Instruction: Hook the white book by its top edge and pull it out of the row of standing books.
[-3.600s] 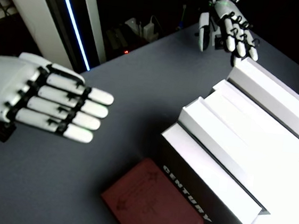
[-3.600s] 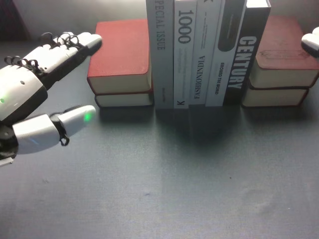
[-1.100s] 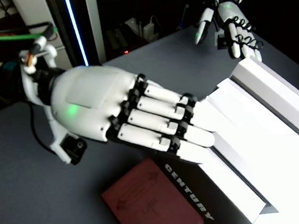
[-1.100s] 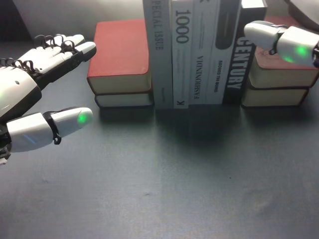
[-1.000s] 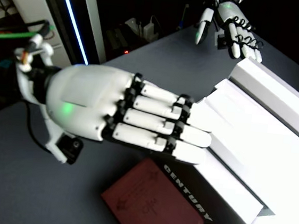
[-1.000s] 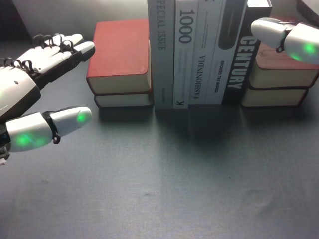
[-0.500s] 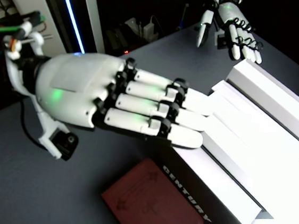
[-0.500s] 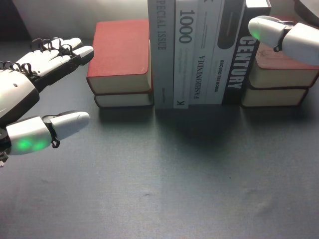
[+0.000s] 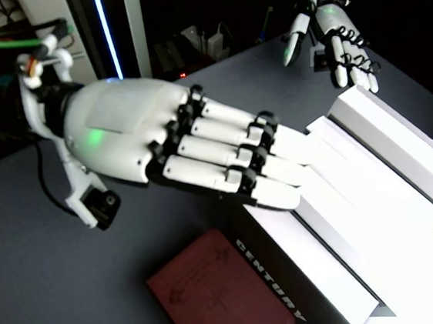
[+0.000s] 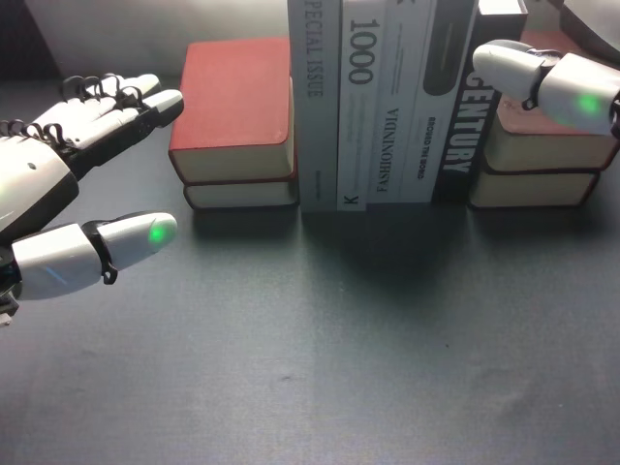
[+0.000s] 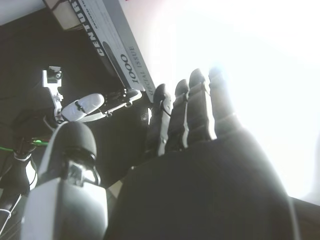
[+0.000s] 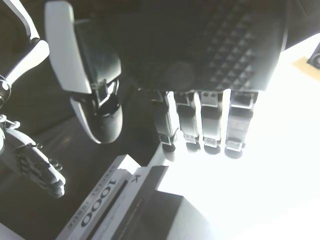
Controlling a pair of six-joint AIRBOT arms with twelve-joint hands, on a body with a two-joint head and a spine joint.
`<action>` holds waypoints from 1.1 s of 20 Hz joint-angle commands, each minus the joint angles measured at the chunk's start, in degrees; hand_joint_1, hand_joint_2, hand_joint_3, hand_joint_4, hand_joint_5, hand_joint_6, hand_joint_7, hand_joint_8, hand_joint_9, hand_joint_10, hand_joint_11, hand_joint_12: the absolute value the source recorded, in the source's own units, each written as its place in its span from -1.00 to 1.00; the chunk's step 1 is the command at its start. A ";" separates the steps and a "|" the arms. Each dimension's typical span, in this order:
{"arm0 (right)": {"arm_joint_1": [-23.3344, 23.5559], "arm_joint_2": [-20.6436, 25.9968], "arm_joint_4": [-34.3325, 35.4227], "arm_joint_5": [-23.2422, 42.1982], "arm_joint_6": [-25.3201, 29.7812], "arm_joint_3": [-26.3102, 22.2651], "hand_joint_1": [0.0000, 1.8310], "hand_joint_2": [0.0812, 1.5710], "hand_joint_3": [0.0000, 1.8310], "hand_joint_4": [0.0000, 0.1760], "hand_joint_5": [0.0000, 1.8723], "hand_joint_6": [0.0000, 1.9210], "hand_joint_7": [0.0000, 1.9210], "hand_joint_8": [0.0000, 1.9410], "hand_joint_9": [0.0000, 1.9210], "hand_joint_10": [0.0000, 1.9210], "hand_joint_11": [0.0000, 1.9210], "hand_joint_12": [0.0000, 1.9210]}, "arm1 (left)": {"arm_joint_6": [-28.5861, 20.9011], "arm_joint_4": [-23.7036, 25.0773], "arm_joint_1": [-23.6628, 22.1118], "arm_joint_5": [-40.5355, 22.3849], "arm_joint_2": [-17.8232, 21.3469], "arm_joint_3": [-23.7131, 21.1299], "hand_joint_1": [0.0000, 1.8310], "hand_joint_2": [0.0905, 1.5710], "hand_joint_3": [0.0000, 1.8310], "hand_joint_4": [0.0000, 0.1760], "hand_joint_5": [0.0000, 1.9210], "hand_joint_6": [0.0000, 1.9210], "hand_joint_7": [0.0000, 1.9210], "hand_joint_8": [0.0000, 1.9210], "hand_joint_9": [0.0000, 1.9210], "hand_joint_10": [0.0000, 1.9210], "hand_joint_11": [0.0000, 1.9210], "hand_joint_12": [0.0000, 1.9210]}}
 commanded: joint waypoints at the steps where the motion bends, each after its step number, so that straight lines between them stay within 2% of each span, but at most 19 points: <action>1: 0.72 0.17 -0.16 6.77 -0.23 0.02 -0.80 0.76 -1.00 -0.75 -0.73 -0.97 -1.00 -1.00 -1.00 -1.00 -1.00 -1.00 | -0.41 -1.01 -0.60 -7.26 -0.08 0.29 -0.73 0.63 -1.00 -1.00 -0.85 -0.99 -1.00 -1.00 -1.00 -1.00 -1.00 -1.00; 2: 0.71 0.18 -0.16 6.75 -0.23 -0.11 -0.81 0.76 -1.00 -1.00 -0.65 -0.94 -1.00 -1.00 -1.00 -1.00 -1.00 -1.00 | -0.42 -1.05 -0.59 -7.29 -0.08 0.27 -0.75 0.63 -1.00 -1.00 -0.84 -0.99 -1.00 -1.00 -1.00 -1.00 -1.00 -1.00; 3: 0.71 0.24 -0.21 6.72 -0.23 -0.29 -0.76 0.76 -1.00 -1.00 -0.54 -0.89 -1.00 -1.00 -1.00 -1.00 -1.00 -1.00 | -0.42 -1.13 -0.53 -7.34 -0.06 0.24 -0.73 0.63 -1.00 -1.00 -0.83 -0.99 -1.00 -1.00 -1.00 -1.00 -1.00 -1.00; 4: 0.69 0.34 -0.31 6.72 -0.23 -0.47 -0.74 0.78 -1.00 -1.00 -0.52 -0.73 -1.00 -1.00 -1.00 -1.00 -1.00 -1.00 | -0.42 -1.20 -0.41 -7.41 -0.04 0.22 -0.73 0.62 -1.00 -1.00 -0.84 -0.99 -1.00 -1.00 -1.00 -1.00 -1.00 -1.00; 5: 0.69 0.59 -0.66 6.74 -0.23 -0.87 -0.80 0.79 -1.00 -1.00 -0.66 -0.15 -0.98 -1.00 -1.00 -1.00 -1.00 -1.00 | -0.42 -1.30 -0.26 -7.53 0.02 0.17 -0.71 0.63 -1.00 -1.00 -0.83 -0.99 -1.00 -1.00 -1.00 -1.00 -1.00 -1.00; 6: 0.69 0.81 -1.01 6.82 -0.23 -1.27 -0.76 0.80 -1.00 -1.00 -0.71 0.22 -0.97 -1.00 -1.00 -1.00 -1.00 -1.00 | -0.43 -1.38 -0.17 -7.60 0.04 0.13 -0.71 0.64 -1.00 -1.00 -0.83 -0.99 -1.00 -1.00 -1.00 -1.00 -1.00 -1.00; 7: 0.69 1.04 -1.42 7.16 -0.23 -1.77 -0.74 0.81 -1.00 -1.00 -0.70 0.43 -0.93 -0.99 -1.00 -1.00 -1.00 -1.00 | -0.44 -1.46 -0.10 -7.67 0.07 0.08 -0.71 0.63 -1.00 -1.00 -0.84 -1.00 -1.00 -1.00 -1.00 -1.00 -1.00 -1.00; 8: 0.69 1.17 -1.74 7.49 -0.23 -2.10 -0.77 0.82 -1.00 -1.00 -0.72 0.51 -0.92 -0.99 -1.00 -1.00 -1.00 -1.00 | -0.44 -1.50 -0.06 -7.72 0.07 0.06 -0.68 0.63 -1.00 -1.00 -0.84 -1.00 -1.00 -1.00 -1.00 -1.00 -1.00 -1.00; 9: 0.68 1.42 -2.21 8.00 -0.23 -2.67 -0.76 0.82 -1.00 -1.00 -0.69 0.53 -0.90 -0.99 -1.00 -1.00 -1.00 -1.00 | -0.44 -1.58 0.02 -7.78 0.08 0.04 -0.67 0.63 -1.00 -1.00 -0.85 -1.00 -1.00 -1.00 -1.00 -1.00 -1.00 -1.00; 10: 0.38 1.95 -2.62 8.69 -0.23 -3.35 -0.89 0.81 -1.00 -1.00 -0.69 0.58 -0.89 -0.99 -1.00 -1.00 -1.00 -1.00 | -0.44 -1.70 0.14 -7.87 0.11 0.01 -0.66 0.63 -1.00 -1.00 -0.85 -1.00 -1.00 -1.00 -1.00 -1.00 -1.00 -1.00; 11: -0.27 2.53 -2.89 9.59 -0.22 -4.03 -0.93 0.80 -1.00 -1.00 -0.69 0.61 -0.89 -0.99 -1.00 -1.00 -1.00 -1.00 | -0.44 -1.80 0.24 -7.99 0.15 -0.04 -0.66 0.63 -1.00 -1.00 -0.86 -1.00 -1.00 -1.00 -1.00 -1.00 -1.00 -1.00; 12: -1.02 3.24 -3.12 10.69 -0.22 -4.85 -0.88 0.79 -1.00 -1.00 -0.69 0.64 -0.89 -1.00 -1.00 -1.00 -1.00 -1.00 | -0.44 -1.91 0.26 -8.05 0.18 -0.09 -0.69 0.64 -1.00 -1.00 -0.86 -1.00 -1.00 -1.00 -1.00 -1.00 -1.00 -1.00; 16: -5.65 5.33 -4.81 15.82 3.59 -7.09 -0.98 0.75 -1.00 -1.00 -0.75 0.72 -0.92 -1.00 -1.00 -1.00 -1.00 -1.00 | -0.43 -2.63 0.63 -8.62 0.35 -0.24 -0.67 0.64 -1.00 -1.00 -0.84 -1.00 -1.00 -1.00 -1.00 -1.00 -1.00 -1.00; 18: -8.45 5.63 -6.08 17.98 7.19 -7.63 -0.92 0.79 -1.00 -1.00 -0.76 0.68 -0.92 -0.99 -1.00 -1.00 -1.00 -1.00 | -0.41 -3.25 1.23 -9.30 0.65 -0.49 -0.64 0.64 -1.00 -1.00 -0.84 -1.00 -1.00 -1.00 -1.00 -1.00 -1.00 -1.00; 20: -10.50 6.04 -7.17 19.37 9.40 -8.28 -0.83 0.77 -1.00 -1.00 -0.74 0.49 -0.94 -1.00 -1.00 -1.00 -1.00 -1.00 | -0.40 -3.72 1.61 -9.82 0.82 -0.65 -0.61 0.64 -1.00 -1.00 -0.84 -1.00 -1.00 -1.00 -1.00 -1.00 -1.00 -1.00; 22: -13.02 6.53 -8.14 21.00 11.67 -9.07 -0.92 0.75 -1.00 -1.00 -0.79 0.44 -0.99 -1.00 -1.00 -1.00 -1.00 -1.00 | -0.34 -4.13 1.91 -10.28 1.00 -0.83 -0.63 0.63 -1.00 -0.94 -0.86 -1.00 -1.00 -1.00 -1.00 -1.00 -1.00 -1.00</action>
